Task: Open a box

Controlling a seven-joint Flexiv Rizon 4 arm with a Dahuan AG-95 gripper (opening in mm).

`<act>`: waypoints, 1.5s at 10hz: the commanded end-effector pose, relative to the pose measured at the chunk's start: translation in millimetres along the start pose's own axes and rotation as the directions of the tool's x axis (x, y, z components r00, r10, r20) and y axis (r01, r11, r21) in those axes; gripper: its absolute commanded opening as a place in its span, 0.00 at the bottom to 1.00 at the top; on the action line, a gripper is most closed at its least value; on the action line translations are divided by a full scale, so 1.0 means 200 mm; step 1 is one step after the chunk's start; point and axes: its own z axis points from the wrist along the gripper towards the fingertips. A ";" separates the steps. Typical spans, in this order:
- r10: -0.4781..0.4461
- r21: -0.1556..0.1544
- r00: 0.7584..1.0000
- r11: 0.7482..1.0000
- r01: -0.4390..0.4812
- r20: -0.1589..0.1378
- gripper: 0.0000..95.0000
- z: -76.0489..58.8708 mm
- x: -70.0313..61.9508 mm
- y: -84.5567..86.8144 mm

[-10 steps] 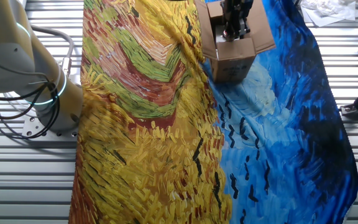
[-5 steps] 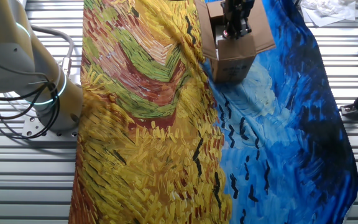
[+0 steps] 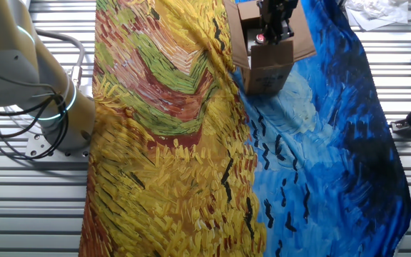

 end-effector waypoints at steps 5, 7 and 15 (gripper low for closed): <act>-0.017 -0.018 1.000 1.000 0.017 -0.001 0.00 -0.07 0.03 -0.07; -0.023 -0.022 1.000 0.999 0.023 0.000 0.00 -0.09 0.04 -0.09; -0.053 -0.043 0.998 0.998 0.053 0.018 0.00 -0.06 0.11 -0.21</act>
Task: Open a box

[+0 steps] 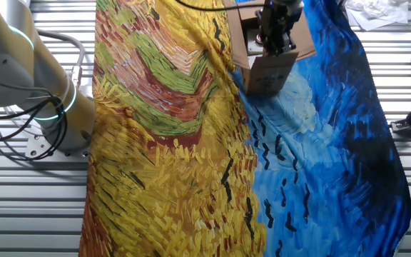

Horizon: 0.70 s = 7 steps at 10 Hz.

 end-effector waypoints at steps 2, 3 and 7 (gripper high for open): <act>-0.011 -0.002 1.000 1.000 0.011 0.005 0.00 0.02 0.02 -0.03; -0.016 -0.002 1.000 1.000 0.016 0.007 0.00 0.02 0.02 -0.04; -0.033 -0.004 0.999 0.999 0.033 0.020 0.00 0.07 0.03 -0.08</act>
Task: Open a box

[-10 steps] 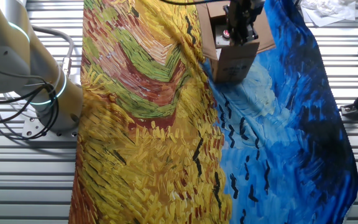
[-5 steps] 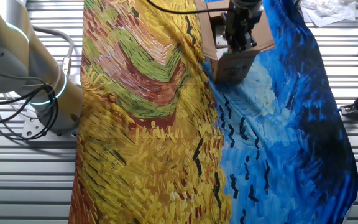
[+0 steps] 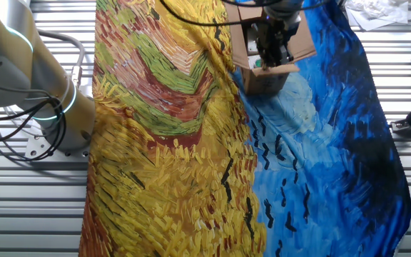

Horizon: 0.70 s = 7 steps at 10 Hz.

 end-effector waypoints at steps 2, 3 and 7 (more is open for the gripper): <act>-0.008 0.001 1.000 1.000 0.008 0.008 0.00 0.04 -0.01 -0.01; -0.009 0.001 1.000 1.000 0.009 0.009 0.00 0.06 -0.01 -0.02; -0.016 0.006 1.000 1.000 0.016 0.017 0.00 0.11 -0.02 -0.03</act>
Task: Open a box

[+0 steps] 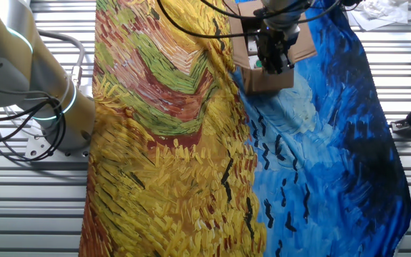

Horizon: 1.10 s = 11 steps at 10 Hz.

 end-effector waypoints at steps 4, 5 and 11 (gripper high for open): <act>0.004 0.000 1.000 1.000 -0.004 0.001 0.00 0.04 -0.01 -0.01; 0.006 -0.001 1.000 1.000 -0.006 0.001 0.00 0.04 -0.01 -0.01; 0.013 -0.004 1.000 1.000 -0.012 0.009 0.00 0.10 -0.03 -0.01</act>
